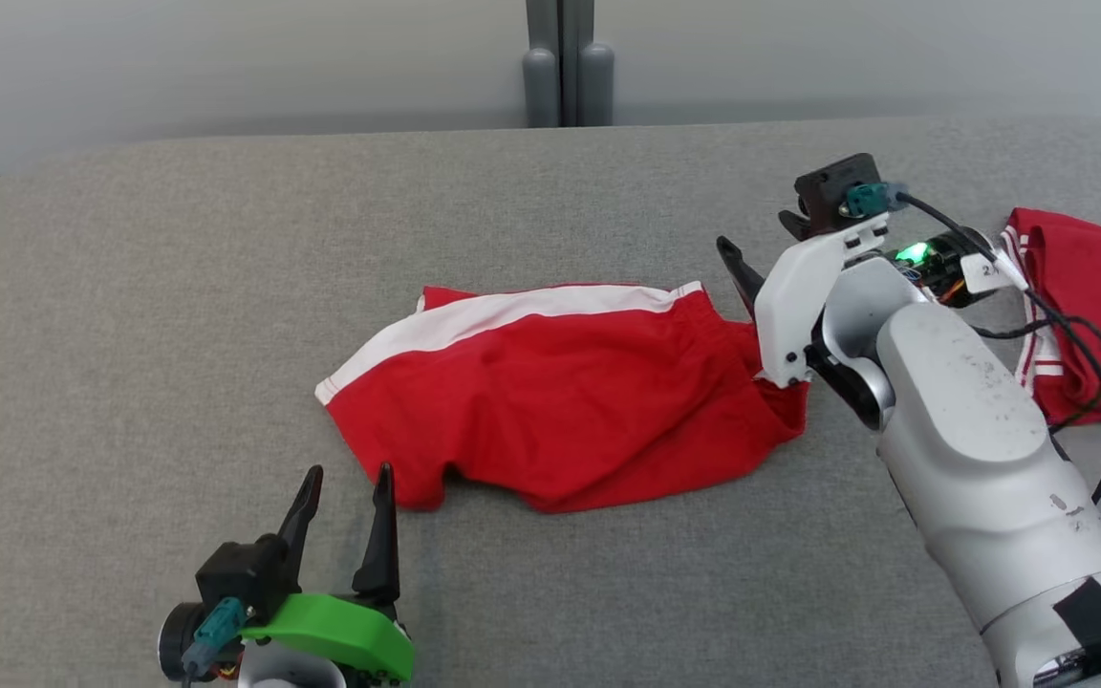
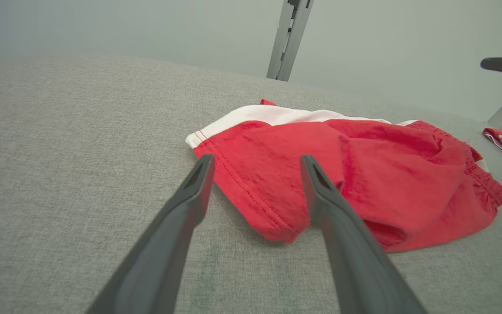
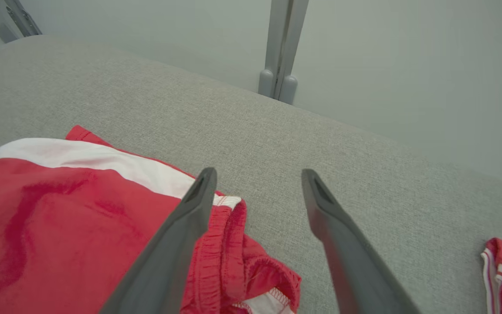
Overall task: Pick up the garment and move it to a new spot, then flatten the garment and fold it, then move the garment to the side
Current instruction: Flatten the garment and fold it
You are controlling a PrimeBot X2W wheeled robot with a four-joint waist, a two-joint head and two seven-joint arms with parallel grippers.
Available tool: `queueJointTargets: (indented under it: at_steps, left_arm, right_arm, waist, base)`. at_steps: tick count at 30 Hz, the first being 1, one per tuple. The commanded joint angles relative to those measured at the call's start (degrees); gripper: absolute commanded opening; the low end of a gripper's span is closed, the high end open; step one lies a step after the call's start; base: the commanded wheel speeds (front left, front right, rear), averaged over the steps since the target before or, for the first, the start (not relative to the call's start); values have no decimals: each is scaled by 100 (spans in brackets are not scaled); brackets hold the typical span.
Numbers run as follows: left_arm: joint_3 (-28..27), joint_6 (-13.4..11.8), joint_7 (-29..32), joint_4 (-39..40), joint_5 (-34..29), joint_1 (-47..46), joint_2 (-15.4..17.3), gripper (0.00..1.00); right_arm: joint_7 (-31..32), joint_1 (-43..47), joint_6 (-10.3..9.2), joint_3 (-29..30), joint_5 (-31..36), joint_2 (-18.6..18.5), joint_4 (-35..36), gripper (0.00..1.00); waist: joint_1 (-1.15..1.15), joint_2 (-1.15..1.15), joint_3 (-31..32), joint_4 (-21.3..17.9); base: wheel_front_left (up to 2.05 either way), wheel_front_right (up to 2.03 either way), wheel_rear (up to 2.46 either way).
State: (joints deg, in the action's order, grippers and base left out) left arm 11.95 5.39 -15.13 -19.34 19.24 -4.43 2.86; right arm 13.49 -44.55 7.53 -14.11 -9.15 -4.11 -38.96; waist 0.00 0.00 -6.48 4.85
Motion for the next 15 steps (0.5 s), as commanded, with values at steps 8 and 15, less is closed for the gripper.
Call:
queueJointTargets:
  at_steps: [8,15]
  left_arm:
    - [169,-86,2,25,120,-231,10,100]
    - [228,-108,1,16,108,-231,10,100]
  right_arm:
    - [904,-570,-10,-530,-892,-352,-850,100]
    - [1184,-656,-10,-791,-1424,-464,-1197,100]
  waist:
    - [0,0,-498,636]
    - [0,0,-598,780]
  base:
    - [0,0,0]
    - [0,0,0]
